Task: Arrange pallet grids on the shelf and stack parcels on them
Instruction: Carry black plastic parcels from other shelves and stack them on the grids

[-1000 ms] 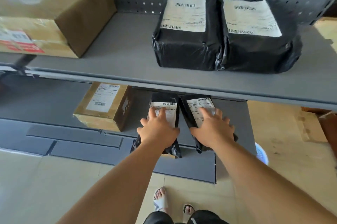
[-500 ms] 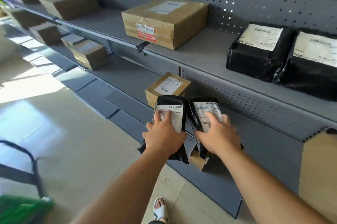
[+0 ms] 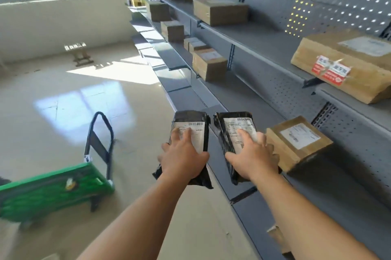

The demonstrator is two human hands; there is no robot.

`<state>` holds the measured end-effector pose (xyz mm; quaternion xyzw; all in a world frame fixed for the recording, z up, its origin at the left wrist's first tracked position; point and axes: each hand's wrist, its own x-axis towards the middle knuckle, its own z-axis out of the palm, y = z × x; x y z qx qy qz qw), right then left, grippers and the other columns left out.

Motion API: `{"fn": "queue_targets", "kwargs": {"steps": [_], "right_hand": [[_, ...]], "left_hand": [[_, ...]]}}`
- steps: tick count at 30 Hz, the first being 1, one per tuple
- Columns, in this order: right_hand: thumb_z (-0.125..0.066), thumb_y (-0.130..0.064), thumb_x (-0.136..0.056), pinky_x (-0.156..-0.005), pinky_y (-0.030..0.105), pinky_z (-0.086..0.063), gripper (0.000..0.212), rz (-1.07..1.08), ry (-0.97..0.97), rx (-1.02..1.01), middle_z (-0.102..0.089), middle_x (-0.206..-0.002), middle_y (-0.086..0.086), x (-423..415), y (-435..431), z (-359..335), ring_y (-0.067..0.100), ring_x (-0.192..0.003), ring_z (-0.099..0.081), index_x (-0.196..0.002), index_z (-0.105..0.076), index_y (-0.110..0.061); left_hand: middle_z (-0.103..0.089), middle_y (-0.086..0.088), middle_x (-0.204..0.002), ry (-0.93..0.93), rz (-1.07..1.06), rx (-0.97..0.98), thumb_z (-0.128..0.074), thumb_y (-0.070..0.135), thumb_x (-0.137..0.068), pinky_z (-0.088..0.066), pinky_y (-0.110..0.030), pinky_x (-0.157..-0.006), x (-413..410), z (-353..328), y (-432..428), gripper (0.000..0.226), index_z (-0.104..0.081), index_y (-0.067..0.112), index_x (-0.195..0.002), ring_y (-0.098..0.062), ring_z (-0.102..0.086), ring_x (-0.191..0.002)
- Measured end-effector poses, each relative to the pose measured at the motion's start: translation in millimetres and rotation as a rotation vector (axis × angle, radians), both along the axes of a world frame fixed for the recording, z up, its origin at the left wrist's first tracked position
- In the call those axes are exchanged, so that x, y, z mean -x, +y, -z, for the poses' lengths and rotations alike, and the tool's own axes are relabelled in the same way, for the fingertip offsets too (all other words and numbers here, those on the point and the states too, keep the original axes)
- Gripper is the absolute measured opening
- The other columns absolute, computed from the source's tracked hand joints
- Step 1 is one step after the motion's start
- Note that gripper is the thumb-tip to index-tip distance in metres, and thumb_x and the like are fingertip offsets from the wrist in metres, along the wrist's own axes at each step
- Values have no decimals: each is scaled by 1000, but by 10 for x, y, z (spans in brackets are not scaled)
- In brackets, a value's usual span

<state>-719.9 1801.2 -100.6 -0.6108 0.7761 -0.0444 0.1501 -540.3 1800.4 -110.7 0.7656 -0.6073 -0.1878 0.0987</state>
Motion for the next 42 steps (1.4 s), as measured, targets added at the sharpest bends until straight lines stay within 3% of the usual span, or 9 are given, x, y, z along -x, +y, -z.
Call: {"fn": "queue_targets", "kwargs": {"steps": [11,34,42], "right_hand": [[-54,-64,-79,-102,51,-37,81,-149,-34,64,-24,-153,9,-1785,-1258,-158,40,-126,-41,-151,-23,-44],[-54,-60,-80,-100,51,-36,82,-482,-143,48,-23,-156,9,-3501,-5225,-281,40,-126,-40,-153,-22,-42],[-53,-60,-81,-102,53,-35,81,-559,-125,24,-25,-153,8,-4487,-6510,-278,40,-128,-38,-153,-22,-43]], "left_hand": [[-12,4,-162,-3,-212,11,-56,60,-78,-36,-56,-102,-1779,-130,-908,88,-19,38,-154,-41,-32,-135],[-13,5,-159,-49,-546,37,-57,55,-76,-39,-55,-101,-3155,-380,-4433,85,-19,38,-150,-41,-35,-130],[-11,5,-161,-43,-605,54,-55,55,-78,-38,-53,-99,-4120,-343,-5641,87,-16,38,-153,-39,-35,-130]]}}
